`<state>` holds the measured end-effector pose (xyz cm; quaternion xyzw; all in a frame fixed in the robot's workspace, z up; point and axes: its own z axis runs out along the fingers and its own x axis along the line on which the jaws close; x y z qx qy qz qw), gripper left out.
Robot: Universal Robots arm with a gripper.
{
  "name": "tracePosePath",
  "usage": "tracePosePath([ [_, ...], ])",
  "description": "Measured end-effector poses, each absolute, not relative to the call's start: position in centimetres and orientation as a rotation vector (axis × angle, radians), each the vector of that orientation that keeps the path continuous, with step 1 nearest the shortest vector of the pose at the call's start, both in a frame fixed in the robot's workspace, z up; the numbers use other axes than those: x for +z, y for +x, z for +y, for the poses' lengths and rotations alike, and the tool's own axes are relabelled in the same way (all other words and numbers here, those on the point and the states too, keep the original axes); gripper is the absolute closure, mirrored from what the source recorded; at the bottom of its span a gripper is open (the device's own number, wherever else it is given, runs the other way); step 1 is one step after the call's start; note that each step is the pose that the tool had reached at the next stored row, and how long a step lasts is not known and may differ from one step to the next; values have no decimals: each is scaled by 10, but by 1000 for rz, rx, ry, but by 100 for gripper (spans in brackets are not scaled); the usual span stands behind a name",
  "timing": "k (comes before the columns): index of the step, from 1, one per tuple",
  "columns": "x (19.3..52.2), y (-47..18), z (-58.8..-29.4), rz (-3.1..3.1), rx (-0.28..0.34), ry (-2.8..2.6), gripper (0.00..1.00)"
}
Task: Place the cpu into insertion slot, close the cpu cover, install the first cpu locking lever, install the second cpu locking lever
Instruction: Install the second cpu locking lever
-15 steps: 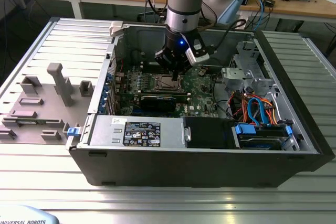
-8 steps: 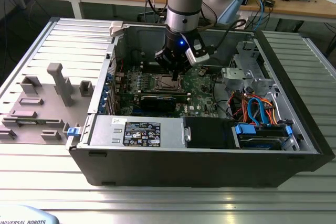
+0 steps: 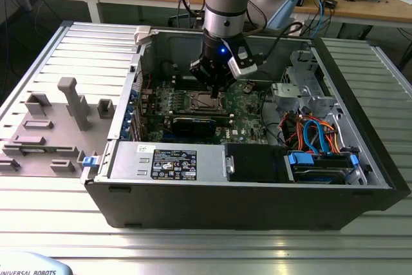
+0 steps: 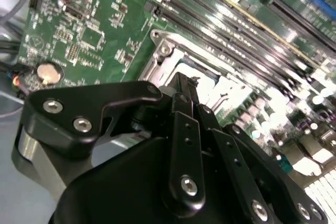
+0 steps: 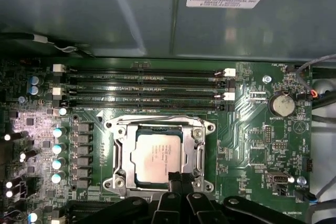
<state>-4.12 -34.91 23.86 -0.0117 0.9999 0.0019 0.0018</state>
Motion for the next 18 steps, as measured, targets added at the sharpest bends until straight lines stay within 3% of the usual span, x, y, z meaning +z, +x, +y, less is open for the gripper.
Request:
tracePosePath([
  [4,239,-41,-359,3140,29,-37,89],
  [11,238,-41,-375,3130,231,-36,89],
  [18,238,-41,-388,3129,235,-36,89],
])
